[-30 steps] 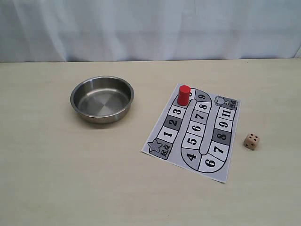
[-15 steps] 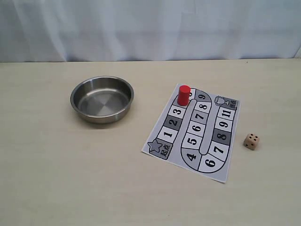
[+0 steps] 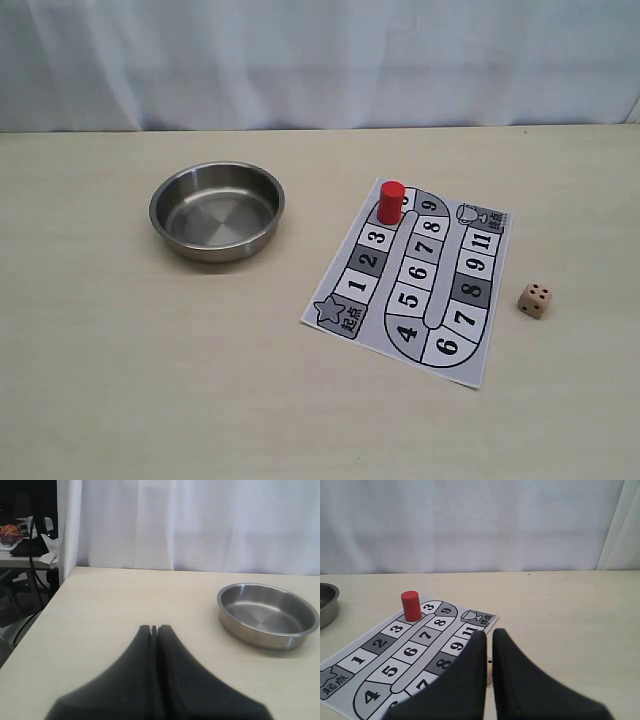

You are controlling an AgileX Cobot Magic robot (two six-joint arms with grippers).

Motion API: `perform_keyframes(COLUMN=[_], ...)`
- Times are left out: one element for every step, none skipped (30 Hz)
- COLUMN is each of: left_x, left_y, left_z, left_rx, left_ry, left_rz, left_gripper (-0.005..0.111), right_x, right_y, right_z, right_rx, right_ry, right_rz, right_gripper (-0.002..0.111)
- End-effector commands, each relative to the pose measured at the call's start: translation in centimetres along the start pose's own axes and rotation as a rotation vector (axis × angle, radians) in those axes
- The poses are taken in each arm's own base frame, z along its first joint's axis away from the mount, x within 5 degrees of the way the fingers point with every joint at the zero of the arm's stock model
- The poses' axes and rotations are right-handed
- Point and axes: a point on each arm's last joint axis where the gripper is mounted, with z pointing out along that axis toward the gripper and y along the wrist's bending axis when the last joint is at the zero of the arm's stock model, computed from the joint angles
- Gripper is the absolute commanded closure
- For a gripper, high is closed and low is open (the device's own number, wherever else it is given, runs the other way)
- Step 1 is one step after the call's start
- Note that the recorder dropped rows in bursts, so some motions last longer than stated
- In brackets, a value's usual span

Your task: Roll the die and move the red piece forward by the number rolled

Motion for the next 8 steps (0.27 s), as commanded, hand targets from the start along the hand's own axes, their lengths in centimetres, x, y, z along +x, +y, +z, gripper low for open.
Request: perform_keyframes(left_x=[-0.06, -0.06, -0.08, -0.08, -0.08, -0.08, -0.08, -0.08], left_y=[-0.01, -0.01, -0.01, -0.01, -0.01, -0.01, -0.01, -0.01], left_z=[0.01, 0.01, 0.01, 0.01, 0.01, 0.01, 0.01, 0.01], left_rx=[0.001, 0.001, 0.001, 0.001, 0.001, 0.001, 0.001, 0.001], left_ry=[-0.012, -0.012, -0.014, -0.014, -0.014, -0.014, -0.014, -0.014], left_rz=[-0.003, -0.003, -0.003, -0.003, -0.003, -0.003, -0.003, -0.003], left_gripper=[0.107, 0.107, 0.107, 0.107, 0.107, 0.107, 0.107, 0.107], right_x=[0.01, 0.01, 0.01, 0.01, 0.01, 0.01, 0.01, 0.01], right_y=[0.01, 0.01, 0.01, 0.01, 0.01, 0.01, 0.01, 0.01], right_z=[-0.01, -0.01, -0.01, -0.01, -0.01, -0.01, -0.01, -0.01], right_rx=[-0.001, -0.001, -0.001, -0.001, -0.001, -0.001, -0.001, -0.001], right_ry=[-0.008, -0.008, -0.008, -0.008, -0.008, -0.008, -0.008, -0.008], right_rz=[0.002, 0.002, 0.002, 0.002, 0.002, 0.002, 0.002, 0.002], right_gripper=[0.104, 0.104, 0.104, 0.104, 0.104, 0.104, 0.104, 0.104])
